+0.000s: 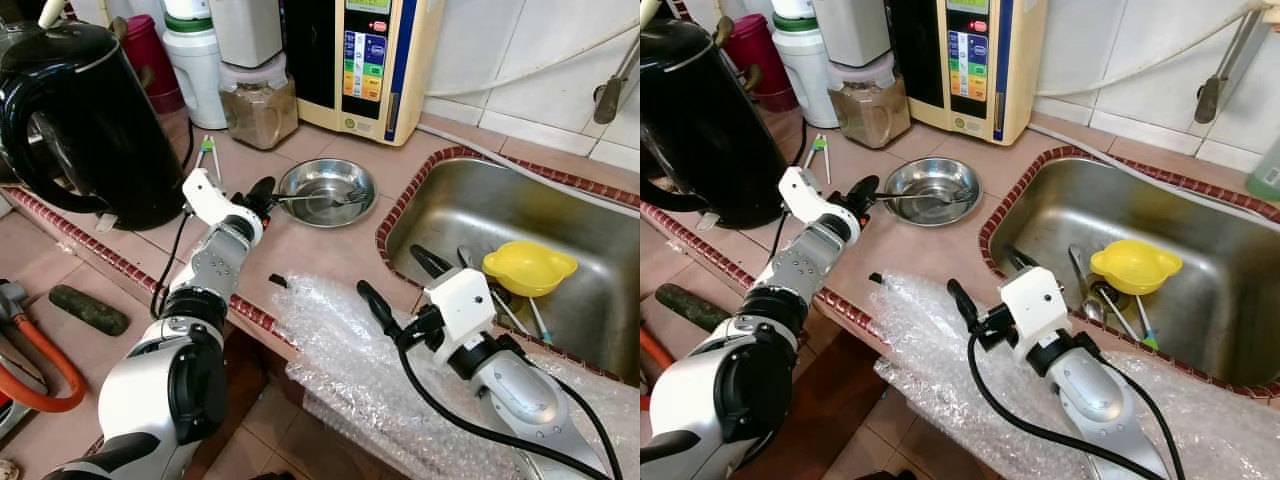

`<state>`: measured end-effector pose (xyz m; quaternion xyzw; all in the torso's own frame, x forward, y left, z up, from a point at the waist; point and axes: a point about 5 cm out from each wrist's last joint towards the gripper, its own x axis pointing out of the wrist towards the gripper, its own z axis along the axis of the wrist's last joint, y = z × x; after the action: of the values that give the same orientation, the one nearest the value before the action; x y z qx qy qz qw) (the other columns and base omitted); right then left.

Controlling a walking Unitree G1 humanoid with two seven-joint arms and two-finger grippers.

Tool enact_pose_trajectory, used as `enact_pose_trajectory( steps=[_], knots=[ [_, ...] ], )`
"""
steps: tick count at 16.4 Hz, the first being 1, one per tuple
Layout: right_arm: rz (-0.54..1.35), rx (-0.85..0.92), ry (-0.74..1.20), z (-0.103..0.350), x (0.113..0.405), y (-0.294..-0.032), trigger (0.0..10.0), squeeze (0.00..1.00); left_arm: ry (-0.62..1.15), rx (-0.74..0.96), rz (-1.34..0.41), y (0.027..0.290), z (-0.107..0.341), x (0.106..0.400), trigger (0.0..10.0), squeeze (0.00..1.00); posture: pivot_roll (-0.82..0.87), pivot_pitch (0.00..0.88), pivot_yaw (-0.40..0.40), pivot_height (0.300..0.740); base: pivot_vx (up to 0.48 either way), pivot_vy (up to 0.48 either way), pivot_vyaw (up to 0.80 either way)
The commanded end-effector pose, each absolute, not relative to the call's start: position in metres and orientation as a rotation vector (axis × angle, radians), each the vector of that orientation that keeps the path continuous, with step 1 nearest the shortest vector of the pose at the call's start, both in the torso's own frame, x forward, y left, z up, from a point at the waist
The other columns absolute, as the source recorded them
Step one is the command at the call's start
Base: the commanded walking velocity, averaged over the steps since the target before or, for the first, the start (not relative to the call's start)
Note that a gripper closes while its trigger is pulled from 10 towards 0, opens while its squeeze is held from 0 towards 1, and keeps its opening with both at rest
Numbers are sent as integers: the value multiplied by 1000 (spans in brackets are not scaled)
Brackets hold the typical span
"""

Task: Kitchen organization

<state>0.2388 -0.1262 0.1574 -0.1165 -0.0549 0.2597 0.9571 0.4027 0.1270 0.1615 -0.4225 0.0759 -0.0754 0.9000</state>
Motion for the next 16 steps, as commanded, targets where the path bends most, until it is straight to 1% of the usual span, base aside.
enact_pose_trajectory(
  steps=[1, 6, 9, 11, 13, 16],
  knots=[
    [535, -236, -108, 157, 239, -124, 10000, 0, 154, -879, -180, 126, 168, 405, 0, 0, -107, 93, 102, 740, 0, 0, 0],
    [529, -245, -104, 155, 240, -125, 10000, 0, 163, -902, -193, 123, 168, 405, 0, 0, -107, 92, 104, 740, 0, 0, 0],
    [529, -250, -101, 154, 240, -125, 10000, 0, 156, -899, -165, 133, 167, 404, 0, 0, -102, 91, 101, 740, 0, 0, 0],
    [527, -254, -100, 154, 240, -126, 10000, 0, 140, -882, -186, 139, 167, 400, 0, 0, -98, 91, 99, 740, 0, 0, 0],
    [528, -254, -99, 154, 241, -127, 10000, 0, 99, -821, -207, 147, 169, 394, 0, 0, -91, 88, 92, 740, 0, 0, 0],
    [532, -264, -100, 153, 242, -127, 10000, 0, 52, -796, -238, 153, 176, 386, 0, 0, -82, 84, 85, 740, 0, 0, 0]
  ],
)
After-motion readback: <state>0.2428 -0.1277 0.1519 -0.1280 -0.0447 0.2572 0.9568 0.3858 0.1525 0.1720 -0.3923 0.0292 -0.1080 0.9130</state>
